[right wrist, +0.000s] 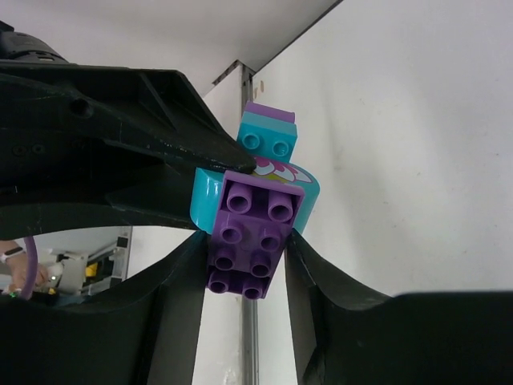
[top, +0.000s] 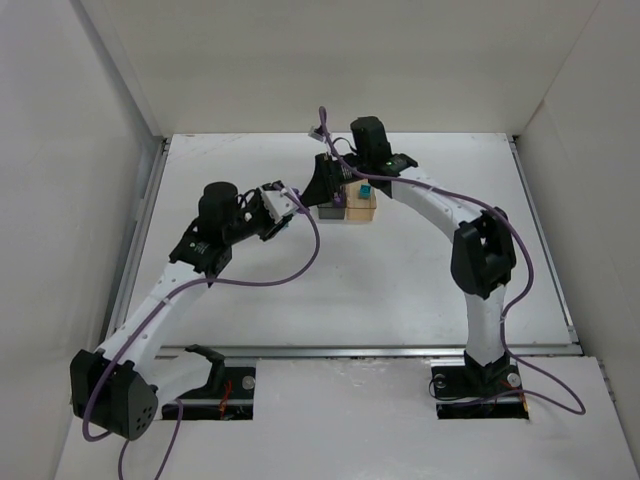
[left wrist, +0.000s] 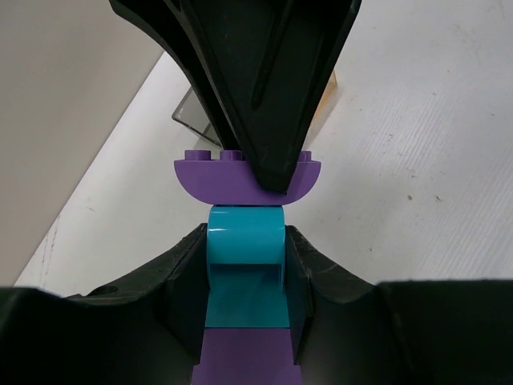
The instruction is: Sort the legos into containers by color
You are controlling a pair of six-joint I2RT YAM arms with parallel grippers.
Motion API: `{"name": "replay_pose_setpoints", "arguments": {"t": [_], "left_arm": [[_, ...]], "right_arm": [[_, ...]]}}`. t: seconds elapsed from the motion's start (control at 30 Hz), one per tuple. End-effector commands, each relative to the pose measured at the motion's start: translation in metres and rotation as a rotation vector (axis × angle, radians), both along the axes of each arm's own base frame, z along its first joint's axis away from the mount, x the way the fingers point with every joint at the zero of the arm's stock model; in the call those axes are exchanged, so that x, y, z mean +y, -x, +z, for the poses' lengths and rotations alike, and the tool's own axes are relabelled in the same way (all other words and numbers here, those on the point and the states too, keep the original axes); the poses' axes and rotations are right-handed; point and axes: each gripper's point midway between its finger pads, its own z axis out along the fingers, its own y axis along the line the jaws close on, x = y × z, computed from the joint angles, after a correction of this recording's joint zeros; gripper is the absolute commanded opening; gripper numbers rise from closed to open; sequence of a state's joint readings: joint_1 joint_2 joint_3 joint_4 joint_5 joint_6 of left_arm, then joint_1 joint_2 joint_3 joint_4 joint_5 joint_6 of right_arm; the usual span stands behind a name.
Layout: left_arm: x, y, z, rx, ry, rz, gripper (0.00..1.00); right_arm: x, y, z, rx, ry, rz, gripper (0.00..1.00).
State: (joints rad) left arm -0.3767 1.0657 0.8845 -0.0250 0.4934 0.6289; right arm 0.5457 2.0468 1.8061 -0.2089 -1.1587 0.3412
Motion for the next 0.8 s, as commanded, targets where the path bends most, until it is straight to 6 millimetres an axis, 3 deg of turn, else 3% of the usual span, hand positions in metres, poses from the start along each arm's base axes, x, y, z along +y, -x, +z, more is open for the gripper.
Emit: {"name": "replay_pose_setpoints", "arguments": {"t": [0.0,0.1,0.13,0.27,0.37,0.6,0.63,0.67,0.77], "left_arm": [[-0.004,-0.012,0.033,-0.076,0.062,0.017,0.00],[0.000,-0.008,0.013,-0.019,0.036,0.028,0.00],[0.002,-0.007,0.005,0.001,0.024,0.039,0.00],[0.007,0.000,-0.019,0.095,0.014,0.071,0.00],[0.008,0.000,-0.028,0.120,0.009,0.084,0.00],[0.012,-0.001,-0.033,0.124,-0.002,0.105,0.00],[0.012,-0.001,-0.033,0.118,-0.008,0.102,0.00],[0.012,-0.002,-0.036,0.126,-0.012,0.102,0.00],[0.011,-0.003,-0.032,0.118,-0.008,0.102,0.00]], "right_arm": [[0.001,-0.009,0.023,-0.059,-0.047,-0.007,0.00],[-0.018,-0.043,0.007,0.008,0.009,-0.163,0.00],[-0.033,-0.069,0.004,0.013,0.038,-0.289,0.00],[-0.078,-0.125,-0.025,0.136,0.131,-0.624,0.00],[-0.092,-0.147,-0.033,0.127,0.173,-0.788,0.00],[-0.110,-0.171,-0.074,0.141,0.339,-0.981,0.00],[-0.110,-0.175,-0.072,0.129,0.347,-0.986,0.00],[-0.109,-0.172,-0.089,0.135,0.407,-0.967,0.01],[-0.106,-0.172,-0.098,0.096,0.470,-0.961,0.23]]}}
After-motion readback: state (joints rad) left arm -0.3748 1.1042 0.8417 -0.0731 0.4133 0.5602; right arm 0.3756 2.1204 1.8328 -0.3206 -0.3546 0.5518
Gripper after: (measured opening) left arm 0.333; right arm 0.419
